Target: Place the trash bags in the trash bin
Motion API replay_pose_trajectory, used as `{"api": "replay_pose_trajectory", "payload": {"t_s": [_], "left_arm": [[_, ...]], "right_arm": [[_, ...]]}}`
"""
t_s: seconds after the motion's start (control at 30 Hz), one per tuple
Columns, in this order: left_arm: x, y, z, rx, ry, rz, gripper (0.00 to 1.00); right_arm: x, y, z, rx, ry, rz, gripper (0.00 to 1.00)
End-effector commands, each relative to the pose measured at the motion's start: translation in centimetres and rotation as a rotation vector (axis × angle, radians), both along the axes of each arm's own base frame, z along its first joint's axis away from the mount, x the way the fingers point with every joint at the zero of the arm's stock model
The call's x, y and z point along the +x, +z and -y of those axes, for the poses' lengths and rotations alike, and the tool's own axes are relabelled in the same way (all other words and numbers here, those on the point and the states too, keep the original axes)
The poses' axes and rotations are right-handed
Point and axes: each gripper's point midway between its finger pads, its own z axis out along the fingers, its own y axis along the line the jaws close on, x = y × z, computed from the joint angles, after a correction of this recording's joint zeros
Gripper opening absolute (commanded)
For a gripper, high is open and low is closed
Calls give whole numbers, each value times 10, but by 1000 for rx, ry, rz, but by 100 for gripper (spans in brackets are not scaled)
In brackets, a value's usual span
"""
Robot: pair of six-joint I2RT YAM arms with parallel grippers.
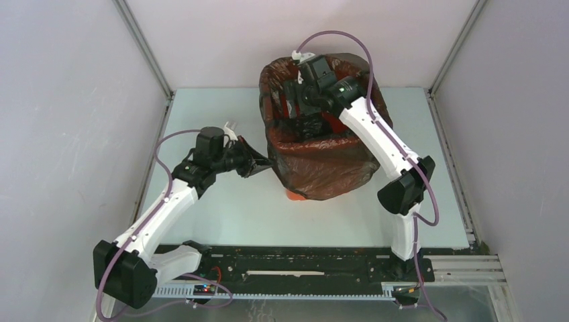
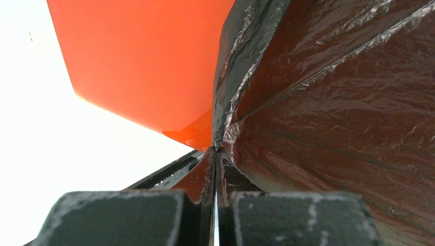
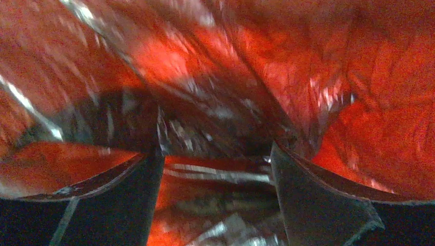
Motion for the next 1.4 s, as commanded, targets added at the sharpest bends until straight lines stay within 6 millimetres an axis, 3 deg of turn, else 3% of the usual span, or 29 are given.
{"api": "replay_pose_trajectory", "payload": {"t_s": [0.0, 0.17, 0.27, 0.37, 0.47, 0.63, 0.77, 0.87, 1.0, 1.17, 1.27, 1.37], "left_arm": [[-4, 9, 1, 1, -29, 40, 0], [-6, 15, -3, 16, -17, 60, 0], [-9, 13, -5, 28, -17, 52, 0], [-9, 12, -5, 39, -24, 50, 0], [-9, 14, -6, 48, -27, 59, 0], [-10, 8, -4, 51, -42, 43, 0], [-11, 4, -4, 52, -47, 34, 0], [-10, 5, -3, 48, -46, 38, 0], [-11, 4, -4, 52, -45, 41, 0], [-9, 7, -7, 62, -32, 57, 0], [-4, 9, -5, 65, -32, 59, 0], [-1, 9, -4, 67, -36, 59, 0]], "right_arm": [[40, 50, -32, 228, 4, 202, 85], [68, 71, -40, 341, 2, 319, 87], [72, 78, -42, 366, 37, 331, 89], [69, 74, -28, 318, 17, 293, 88], [49, 74, -12, 276, 30, 245, 89], [6, 56, 3, 214, 109, 138, 88], [-6, 39, 15, 203, 101, 76, 87], [7, 34, 28, 207, 45, 77, 87], [44, 39, 52, 71, -42, 200, 88], [84, 32, 62, -38, -60, 253, 88], [94, 23, 64, -58, -68, 251, 89], [90, 17, 56, -18, -54, 215, 88]]}}
